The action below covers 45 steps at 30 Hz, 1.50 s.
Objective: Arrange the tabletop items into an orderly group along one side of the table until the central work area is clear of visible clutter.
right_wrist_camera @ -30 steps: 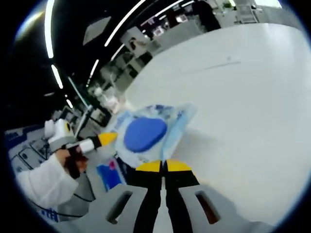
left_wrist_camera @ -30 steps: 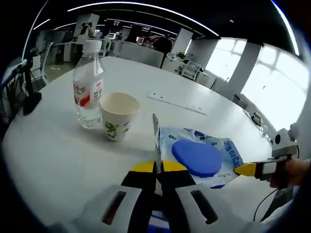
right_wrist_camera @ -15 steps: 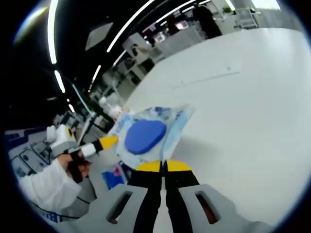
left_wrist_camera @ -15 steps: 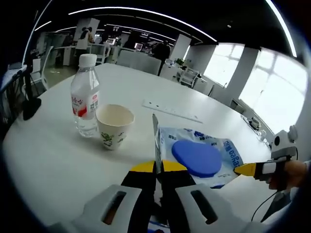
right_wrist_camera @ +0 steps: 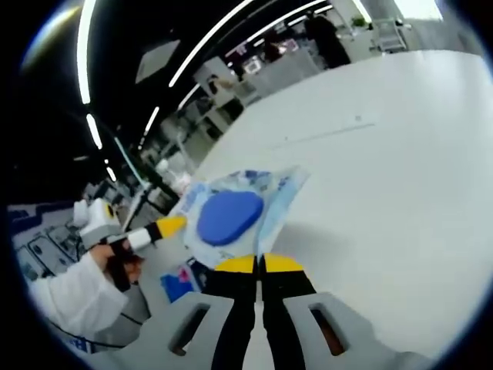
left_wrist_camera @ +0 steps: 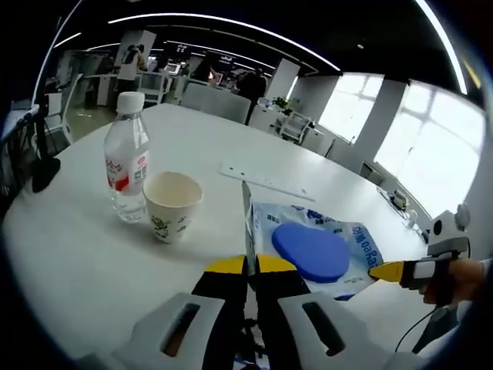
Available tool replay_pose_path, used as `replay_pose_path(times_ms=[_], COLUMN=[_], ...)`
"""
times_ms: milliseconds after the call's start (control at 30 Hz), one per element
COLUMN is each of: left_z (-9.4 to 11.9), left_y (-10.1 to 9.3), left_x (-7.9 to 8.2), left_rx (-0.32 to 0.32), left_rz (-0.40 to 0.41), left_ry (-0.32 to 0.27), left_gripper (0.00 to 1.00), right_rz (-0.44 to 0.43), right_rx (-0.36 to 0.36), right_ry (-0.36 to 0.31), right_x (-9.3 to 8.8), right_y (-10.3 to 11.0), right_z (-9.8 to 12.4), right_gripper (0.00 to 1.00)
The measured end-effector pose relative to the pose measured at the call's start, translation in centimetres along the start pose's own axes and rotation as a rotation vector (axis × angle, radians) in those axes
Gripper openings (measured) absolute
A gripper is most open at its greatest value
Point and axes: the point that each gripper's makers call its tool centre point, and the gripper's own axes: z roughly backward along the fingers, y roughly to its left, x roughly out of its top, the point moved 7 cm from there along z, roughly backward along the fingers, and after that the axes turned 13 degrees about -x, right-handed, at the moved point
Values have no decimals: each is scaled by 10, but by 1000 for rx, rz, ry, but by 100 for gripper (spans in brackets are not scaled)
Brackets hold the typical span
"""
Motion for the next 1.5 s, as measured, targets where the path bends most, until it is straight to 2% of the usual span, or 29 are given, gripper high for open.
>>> replay_pose_path(times_ms=[333, 567, 900, 1233, 1500], left_z=[-3, -10, -26, -42, -51], left_y=[3, 10, 22, 39, 52], left_x=[-2, 0, -3, -7, -15], left_rx=[-7, -15, -31, -31, 2], left_rz=[28, 36, 22, 95, 114], left_ry=[-14, -5, 55, 49, 64], left_gripper=[0, 0, 0, 0, 0], right_rz=[56, 96, 174, 261, 244], right_rx=[-15, -28, -54, -101, -112], right_ry=[-5, 8, 42, 78, 141], right_x=[1, 2, 4, 7, -4], right_y=[0, -2, -7, -13, -21], right_z=[-4, -15, -38, -70, -93], right_gripper=[0, 0, 0, 0, 0])
